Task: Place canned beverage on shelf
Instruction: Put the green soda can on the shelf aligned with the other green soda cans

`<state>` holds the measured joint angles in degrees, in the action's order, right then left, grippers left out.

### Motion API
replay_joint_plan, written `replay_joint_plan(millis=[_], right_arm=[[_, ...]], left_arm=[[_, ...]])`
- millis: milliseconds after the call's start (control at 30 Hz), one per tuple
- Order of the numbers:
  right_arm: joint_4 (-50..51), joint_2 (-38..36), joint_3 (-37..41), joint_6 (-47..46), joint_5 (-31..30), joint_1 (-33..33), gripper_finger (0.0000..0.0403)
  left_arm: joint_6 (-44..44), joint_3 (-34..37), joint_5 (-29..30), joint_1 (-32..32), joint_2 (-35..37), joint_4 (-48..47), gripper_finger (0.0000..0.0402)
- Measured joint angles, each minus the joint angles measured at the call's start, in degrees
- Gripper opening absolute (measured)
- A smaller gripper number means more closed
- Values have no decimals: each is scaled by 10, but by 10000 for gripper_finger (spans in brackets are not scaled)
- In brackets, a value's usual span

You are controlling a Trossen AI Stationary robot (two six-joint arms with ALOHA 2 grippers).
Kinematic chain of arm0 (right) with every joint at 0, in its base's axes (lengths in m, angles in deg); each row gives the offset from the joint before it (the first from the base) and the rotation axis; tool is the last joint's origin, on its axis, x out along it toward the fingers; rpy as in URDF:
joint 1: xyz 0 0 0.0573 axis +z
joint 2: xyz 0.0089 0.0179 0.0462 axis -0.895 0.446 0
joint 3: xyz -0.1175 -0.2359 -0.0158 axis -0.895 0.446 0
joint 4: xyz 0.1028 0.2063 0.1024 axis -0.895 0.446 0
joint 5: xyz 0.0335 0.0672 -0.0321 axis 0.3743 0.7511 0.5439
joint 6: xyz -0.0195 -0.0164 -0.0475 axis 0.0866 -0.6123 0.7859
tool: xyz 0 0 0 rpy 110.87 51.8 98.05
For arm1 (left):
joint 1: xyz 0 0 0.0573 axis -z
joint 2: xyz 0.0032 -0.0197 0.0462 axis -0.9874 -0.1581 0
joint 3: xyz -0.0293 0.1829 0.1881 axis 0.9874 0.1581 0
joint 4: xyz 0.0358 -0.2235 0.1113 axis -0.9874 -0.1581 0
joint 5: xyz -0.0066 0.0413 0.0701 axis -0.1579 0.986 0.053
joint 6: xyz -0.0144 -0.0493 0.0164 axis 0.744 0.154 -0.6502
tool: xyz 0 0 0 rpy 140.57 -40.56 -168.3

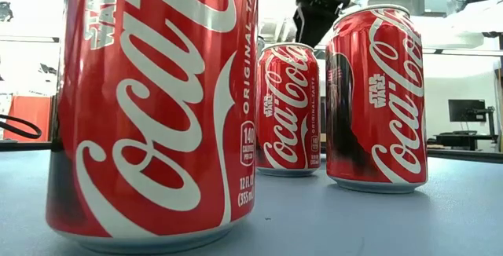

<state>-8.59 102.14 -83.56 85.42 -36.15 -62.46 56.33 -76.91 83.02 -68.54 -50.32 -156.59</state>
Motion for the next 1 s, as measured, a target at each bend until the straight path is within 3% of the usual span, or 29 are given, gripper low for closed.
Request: replay_joint_plan(millis=[200,700,1000], right_arm=[[24,0,0,-1,2,2,282],[-40,-2,0,32,10,2,282],[-56,20,-1,42,44,-13,282]], left_arm=[[0,0,0,0,0,0,343],[0,0,-1,0,0,0,343],[0,0,-1,0,0,-2,343]])
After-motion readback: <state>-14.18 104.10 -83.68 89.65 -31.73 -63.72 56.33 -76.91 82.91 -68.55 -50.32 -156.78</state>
